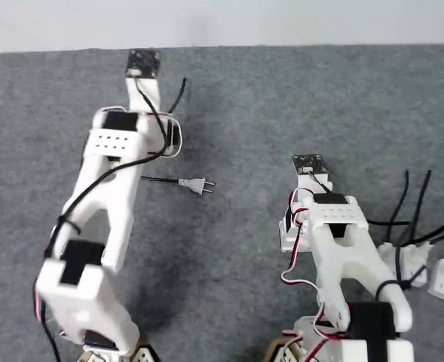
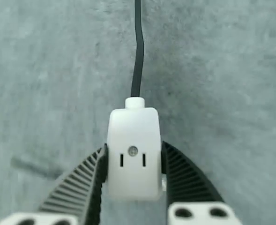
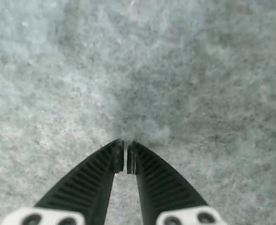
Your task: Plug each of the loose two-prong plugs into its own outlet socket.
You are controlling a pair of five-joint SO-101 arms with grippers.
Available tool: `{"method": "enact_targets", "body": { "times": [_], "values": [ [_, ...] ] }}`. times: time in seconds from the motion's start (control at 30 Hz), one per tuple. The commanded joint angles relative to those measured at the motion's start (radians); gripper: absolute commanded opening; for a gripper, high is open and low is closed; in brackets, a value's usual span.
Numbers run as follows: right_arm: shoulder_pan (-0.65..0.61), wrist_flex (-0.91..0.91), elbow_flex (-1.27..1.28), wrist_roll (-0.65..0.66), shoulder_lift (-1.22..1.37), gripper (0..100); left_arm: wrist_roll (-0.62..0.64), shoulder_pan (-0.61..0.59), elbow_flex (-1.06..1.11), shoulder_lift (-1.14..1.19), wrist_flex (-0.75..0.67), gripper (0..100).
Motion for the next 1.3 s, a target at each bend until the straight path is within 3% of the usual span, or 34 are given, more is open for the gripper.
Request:
{"method": "enact_targets", "body": {
  "times": [0.0,0.13,0.27,0.4,0.5,0.67,0.83,1.13,1.27],
  "values": [
    [-0.007,-0.013,-0.008,0.005,-0.004,0.9,0.106,0.014,0.074,-0.209,0.189,1],
    [-0.005,-0.013,-0.008,0.005,-0.004,0.9,0.115,0.005,0.325,-0.327,0.133,1],
    [-0.005,-0.013,-0.008,0.005,-0.002,0.9,0.107,0.008,0.65,-0.483,-0.048,1],
    [-0.005,-0.012,-0.008,0.005,-0.002,0.9,0.032,0.014,0.97,-0.663,-0.25,1],
    [-0.002,-0.01,-0.008,0.005,-0.002,0.9,-0.035,0.012,1.142,-0.752,-0.319,2],
    [-0.005,-0.013,-0.006,0.008,-0.002,0.9,-0.087,-0.008,1.184,-0.855,-0.166,11],
    [-0.005,-0.013,-0.005,0.009,-0.002,0.9,-0.092,-0.038,1.181,-0.965,-0.115,23],
    [-0.002,-0.008,-0.003,0.011,-0.002,0.9,-0.147,0.041,1.202,-1.336,0.08,24],
    [-0.002,-0.005,-0.003,0.011,-0.002,0.9,-0.15,0.068,1.279,-1.392,0.068,24]
  ]
}}
